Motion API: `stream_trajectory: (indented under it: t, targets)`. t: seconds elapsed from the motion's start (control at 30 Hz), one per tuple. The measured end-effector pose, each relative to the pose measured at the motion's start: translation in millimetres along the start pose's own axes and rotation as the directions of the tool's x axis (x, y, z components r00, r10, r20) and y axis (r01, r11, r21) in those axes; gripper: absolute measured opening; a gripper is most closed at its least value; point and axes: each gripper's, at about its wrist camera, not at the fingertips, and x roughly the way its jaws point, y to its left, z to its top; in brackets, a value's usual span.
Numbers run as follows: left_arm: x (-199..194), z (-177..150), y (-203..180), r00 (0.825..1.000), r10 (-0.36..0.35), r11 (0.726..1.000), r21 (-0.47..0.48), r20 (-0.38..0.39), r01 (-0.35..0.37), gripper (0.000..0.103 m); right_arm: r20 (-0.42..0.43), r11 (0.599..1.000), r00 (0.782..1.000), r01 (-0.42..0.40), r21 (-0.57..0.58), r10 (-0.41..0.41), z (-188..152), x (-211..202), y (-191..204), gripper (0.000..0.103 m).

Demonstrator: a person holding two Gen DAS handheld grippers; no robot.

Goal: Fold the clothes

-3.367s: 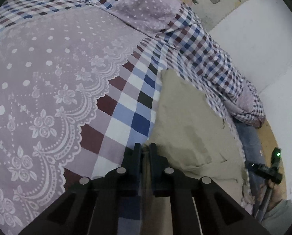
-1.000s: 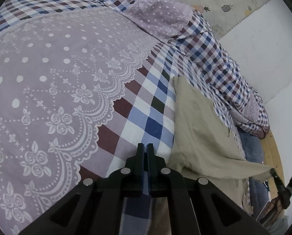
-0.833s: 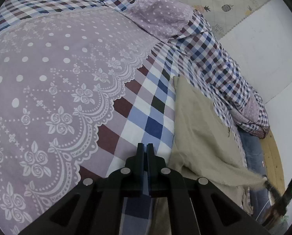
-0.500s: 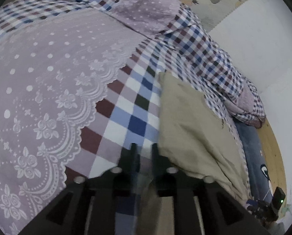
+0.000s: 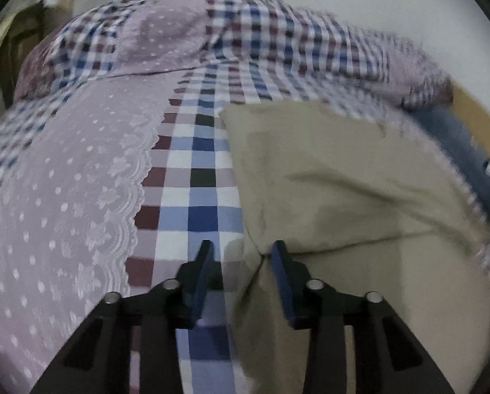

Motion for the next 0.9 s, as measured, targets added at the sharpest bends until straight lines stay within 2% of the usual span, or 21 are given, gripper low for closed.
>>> stream_trajectory:
  t: [0.07, 0.13, 0.23, 0.3, 0.4, 0.53, 0.57, 0.6, 0.63, 0.77, 0.9]
  targets:
    - [5.8, 3.3, -4.0, 1.0, 0.014, 1.0, 0.023, -0.005, -0.014, 0.02, -0.01, 0.999, 1.0, 0.007, 0.034, -0.006, 5.1, 2.0, -8.3, 0.054]
    - [10.0, 3.6, -2.7, 1.0, 0.002, 1.0, -0.004, 0.001, -0.002, 0.007, -0.031, 0.999, 0.999, 0.012, 0.044, -0.011, 8.5, 6.8, -12.6, 0.054]
    - [11.2, 2.6, 3.9, 1.0, -0.003, 0.999, -0.041, 0.023, 0.004, 0.004, -0.082, 0.999, 0.996, -0.017, 0.04, 0.02, 9.0, 25.9, -7.1, 0.055]
    - [8.4, 0.7, 16.4, 0.998, -0.032, 0.992, -0.121, 0.05, 0.038, 0.004, -0.097, 0.998, 0.994, -0.047, 0.05, 0.052, 10.6, 39.7, -2.9, 0.055]
    - [7.1, -6.1, 38.7, 0.996, -0.06, 0.965, -0.25, 0.073, 0.076, 0.003, -0.124, 0.994, 0.987, -0.096, 0.054, 0.102, 8.8, 60.1, 9.0, 0.056]
    - [11.5, -12.7, 44.8, 0.996, -0.063, 0.951, -0.299, 0.071, 0.081, 0.003, -0.207, 0.992, 0.971, -0.126, -0.014, 0.121, 4.8, 89.1, 29.6, 0.056]
    - [11.4, -13.7, 45.6, 0.995, -0.067, 0.947, -0.309, 0.075, 0.087, 0.003, -0.23, 0.991, 0.966, -0.131, -0.036, 0.12, 3.1, 94.9, 34.7, 0.054]
    - [11.9, -14.9, 47.2, 0.994, -0.074, 0.943, -0.319, 0.079, 0.095, 0.003, -0.24, 0.99, 0.964, -0.131, -0.056, 0.114, 2.7, 97.7, 38.8, 0.037]
    - [12.6, -16.5, 49.5, 0.993, -0.083, 0.938, -0.329, 0.082, 0.106, 0.003, -0.24, 0.989, 0.965, -0.125, -0.079, 0.103, 2.9, 98.0, 41.9, 0.003]
    - [11.0, -20.0, 55.9, 0.99, -0.098, 0.927, -0.352, 0.101, 0.128, 0.003, -0.134, 0.993, 0.991, -0.041, -0.109, 0.026, 26.6, 80.4, 41.8, 0.001]
    - [9.4, -20.1, 59.1, 0.989, -0.1, 0.919, -0.37, 0.112, 0.135, 0.003, -0.039, 0.992, 0.999, 0.031, -0.124, -0.036, 58.5, 63.7, 43.3, 0.001]
